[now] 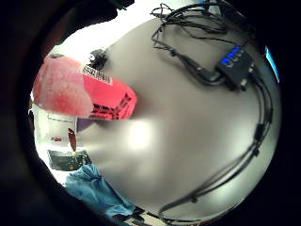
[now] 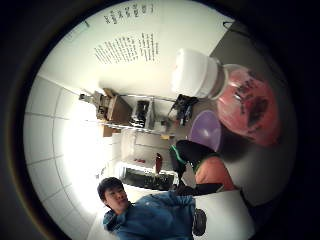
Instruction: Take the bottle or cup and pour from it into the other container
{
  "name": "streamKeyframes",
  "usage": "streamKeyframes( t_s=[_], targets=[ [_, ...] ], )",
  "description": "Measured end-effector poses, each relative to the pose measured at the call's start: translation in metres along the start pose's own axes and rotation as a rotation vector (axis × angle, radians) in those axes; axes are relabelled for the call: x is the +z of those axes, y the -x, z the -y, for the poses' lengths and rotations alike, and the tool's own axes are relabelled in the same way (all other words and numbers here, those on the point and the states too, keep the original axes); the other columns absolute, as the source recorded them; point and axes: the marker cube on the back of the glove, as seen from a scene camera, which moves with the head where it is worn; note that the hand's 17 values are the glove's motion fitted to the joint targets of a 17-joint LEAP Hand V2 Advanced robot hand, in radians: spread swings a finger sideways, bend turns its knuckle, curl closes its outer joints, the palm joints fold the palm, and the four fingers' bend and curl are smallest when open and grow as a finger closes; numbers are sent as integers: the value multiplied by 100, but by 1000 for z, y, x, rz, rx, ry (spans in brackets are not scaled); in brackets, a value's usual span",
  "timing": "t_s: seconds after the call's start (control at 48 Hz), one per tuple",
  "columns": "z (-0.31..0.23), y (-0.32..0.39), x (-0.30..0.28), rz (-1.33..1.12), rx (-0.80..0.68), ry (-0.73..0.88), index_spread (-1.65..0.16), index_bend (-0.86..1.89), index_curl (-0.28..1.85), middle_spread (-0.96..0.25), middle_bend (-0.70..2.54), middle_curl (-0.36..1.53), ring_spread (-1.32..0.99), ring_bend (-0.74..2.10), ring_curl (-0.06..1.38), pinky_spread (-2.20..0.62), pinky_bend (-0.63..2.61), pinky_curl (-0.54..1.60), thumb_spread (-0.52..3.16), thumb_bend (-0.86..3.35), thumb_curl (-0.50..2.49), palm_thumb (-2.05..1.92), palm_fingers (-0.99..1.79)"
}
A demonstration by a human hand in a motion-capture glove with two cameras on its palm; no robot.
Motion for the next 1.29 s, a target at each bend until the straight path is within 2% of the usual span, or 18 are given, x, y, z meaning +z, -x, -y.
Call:
streamKeyframes(
  t_s=[0.208,0.354,0.417,0.5,0.792,1.021,1.292],
  targets=[
    [14,4,28,72,-22,-13,-32,12,21,7,19,31,8,49,31,26,46,36,92,-2,39,62,27],
    [22,8,41,152,-33,-133,-24,18,24,6,25,34,4,54,31,22,40,33,88,5,43,84,68],
    [25,10,45,172,-26,-163,-18,22,28,3,36,38,-1,56,32,18,30,30,82,10,48,97,96],
    [27,15,51,154,-27,-177,-15,23,32,1,36,40,-4,53,34,14,27,31,67,8,52,103,102],
    [33,52,53,-215,-99,-22,-11,20,42,-2,32,44,-9,46,39,5,20,33,37,-2,60,111,110],
    [40,91,50,-561,-164,118,-9,18,45,-3,30,47,-10,43,41,2,19,34,30,-3,63,112,112],
    [46,124,53,-835,-212,273,-9,18,47,-3,29,49,-11,43,43,1,19,35,27,-3,66,111,112]
  ],
)
